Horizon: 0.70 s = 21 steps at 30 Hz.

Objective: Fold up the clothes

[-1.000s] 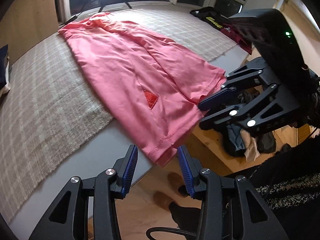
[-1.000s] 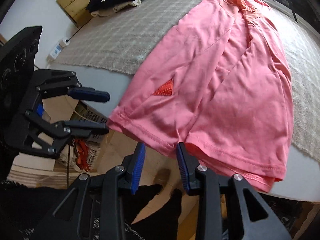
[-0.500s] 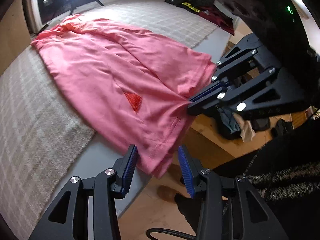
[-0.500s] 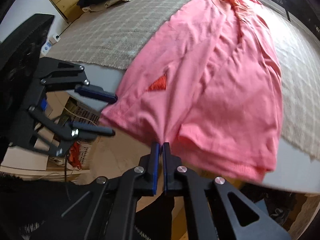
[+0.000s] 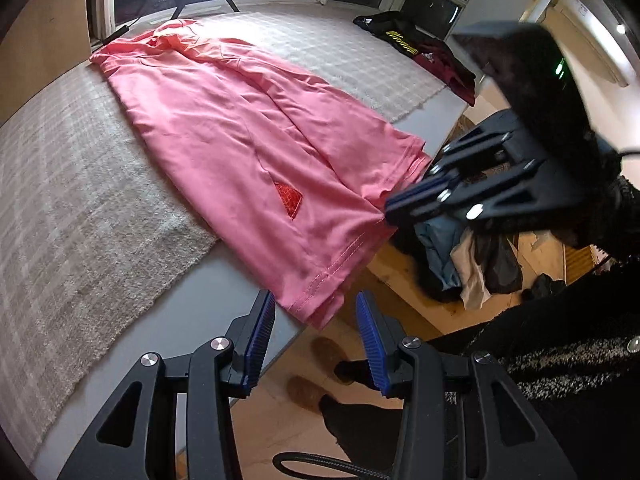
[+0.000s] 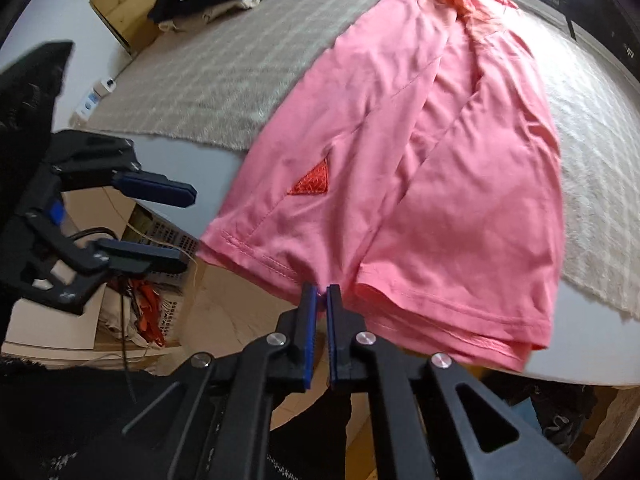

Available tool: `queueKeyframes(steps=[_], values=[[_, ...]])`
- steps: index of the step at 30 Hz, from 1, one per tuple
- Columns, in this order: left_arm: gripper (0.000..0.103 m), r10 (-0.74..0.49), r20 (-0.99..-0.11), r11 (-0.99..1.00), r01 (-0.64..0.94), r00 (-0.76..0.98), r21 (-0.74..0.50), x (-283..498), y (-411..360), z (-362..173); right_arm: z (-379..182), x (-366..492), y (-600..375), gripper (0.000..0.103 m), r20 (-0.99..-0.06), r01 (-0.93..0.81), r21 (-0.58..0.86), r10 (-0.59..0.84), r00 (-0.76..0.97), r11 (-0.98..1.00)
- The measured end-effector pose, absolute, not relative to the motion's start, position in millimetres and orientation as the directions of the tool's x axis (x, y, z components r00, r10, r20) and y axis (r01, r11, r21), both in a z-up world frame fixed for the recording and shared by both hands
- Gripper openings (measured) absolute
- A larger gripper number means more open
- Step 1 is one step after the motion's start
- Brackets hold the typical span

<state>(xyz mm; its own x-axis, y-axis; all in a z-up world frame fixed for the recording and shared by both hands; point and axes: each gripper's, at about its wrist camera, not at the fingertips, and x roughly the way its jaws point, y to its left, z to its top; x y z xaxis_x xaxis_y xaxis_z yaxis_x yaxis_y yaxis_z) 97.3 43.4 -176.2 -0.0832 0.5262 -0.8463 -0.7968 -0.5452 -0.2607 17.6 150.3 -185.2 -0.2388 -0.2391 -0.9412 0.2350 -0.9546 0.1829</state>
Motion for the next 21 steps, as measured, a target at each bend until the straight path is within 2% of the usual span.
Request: queueKeyframes(steps=[5,9,10,11,13,16,19,21], values=[[0.040,0.575,-0.815,-0.500,-0.818,-0.070,-0.283,95,59,-175,-182,28,175,0.005,-0.960,0.195,0.165,-0.202,-0.193,-0.967],[0.040,0.565,-0.824,-0.456,-0.842,-0.023,-0.289,100,81,-192,-162,43,212,0.008,-0.937,0.139,0.240,-0.266,-0.224,-0.961],[0.040,0.555,-0.832,-0.450,-0.847,-0.018,-0.282,103,85,-197,-156,46,224,0.018,-0.931,0.104,0.230,-0.250,-0.266,-0.968],[0.040,0.552,-0.834,-0.444,-0.849,-0.007,-0.286,106,85,-195,-150,50,236,0.036,-0.923,0.068,0.221,-0.231,-0.308,-0.973],[0.040,0.535,-0.844,-0.493,-0.823,-0.030,-0.283,109,72,-188,-144,55,268,0.050,-0.910,-0.021,0.206,-0.184,-0.372,-0.978],[0.041,0.522,-0.849,-0.614,-0.726,-0.082,-0.308,104,51,-181,-150,55,312,0.050,-0.907,-0.140,0.216,-0.146,-0.394,-0.966],[0.041,0.495,-0.855,-0.751,-0.570,-0.154,-0.333,90,37,-184,-162,53,313,0.050,-0.906,-0.155,0.228,-0.152,-0.394,-0.961],[0.041,0.467,-0.863,-0.793,-0.522,-0.191,-0.313,84,38,-187,-168,50,305,0.050,-0.914,-0.132,0.209,-0.146,-0.379,-0.969]])
